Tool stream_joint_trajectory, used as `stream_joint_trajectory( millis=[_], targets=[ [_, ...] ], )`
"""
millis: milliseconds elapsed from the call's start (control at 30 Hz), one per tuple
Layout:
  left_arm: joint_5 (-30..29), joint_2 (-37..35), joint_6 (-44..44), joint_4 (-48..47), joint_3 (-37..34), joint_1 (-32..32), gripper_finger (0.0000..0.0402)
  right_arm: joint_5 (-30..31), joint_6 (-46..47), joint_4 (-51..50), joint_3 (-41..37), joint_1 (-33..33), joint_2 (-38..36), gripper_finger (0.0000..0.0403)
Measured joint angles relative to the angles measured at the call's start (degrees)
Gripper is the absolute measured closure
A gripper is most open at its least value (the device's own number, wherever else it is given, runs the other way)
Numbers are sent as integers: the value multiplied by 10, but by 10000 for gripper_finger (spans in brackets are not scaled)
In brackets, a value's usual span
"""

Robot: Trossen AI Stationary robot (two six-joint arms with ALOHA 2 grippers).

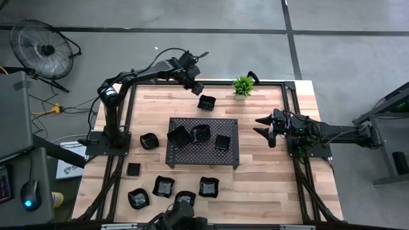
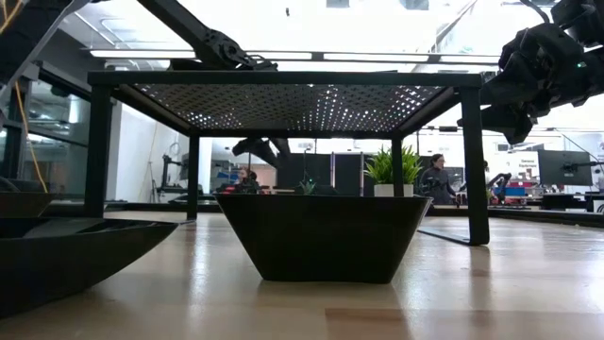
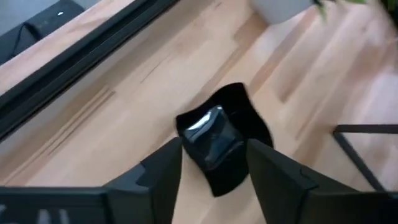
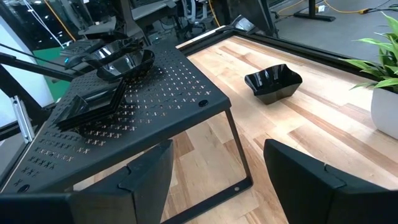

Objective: Pick & Place Mini shaped plates
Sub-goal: Stack the top right distorted square plate on top of the distorted square plate on the shelf

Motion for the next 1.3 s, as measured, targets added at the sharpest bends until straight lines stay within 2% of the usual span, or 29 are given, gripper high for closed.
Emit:
stream_joint_trajectory(
  millis=[133,267,500,667,800,1200,1300],
  targets=[
    [-6,8,-22,-8,0,0,205,0,0,0,0,0,0,157],
    [30,15,-36,-3,-1,0,204,0,0,0,0,0,0,157],
    [52,6,-42,-12,0,8,204,0,0,0,0,0,0,157],
    [35,6,-44,-45,0,5,204,0,0,0,0,0,0,157],
    [-9,6,-58,-45,0,-2,204,0,0,0,0,0,0,157],
    [-24,41,-90,-45,0,-22,204,0,0,0,0,0,0,157],
    [-50,49,-95,-45,0,-30,204,0,0,0,0,0,0,157]
  ],
)
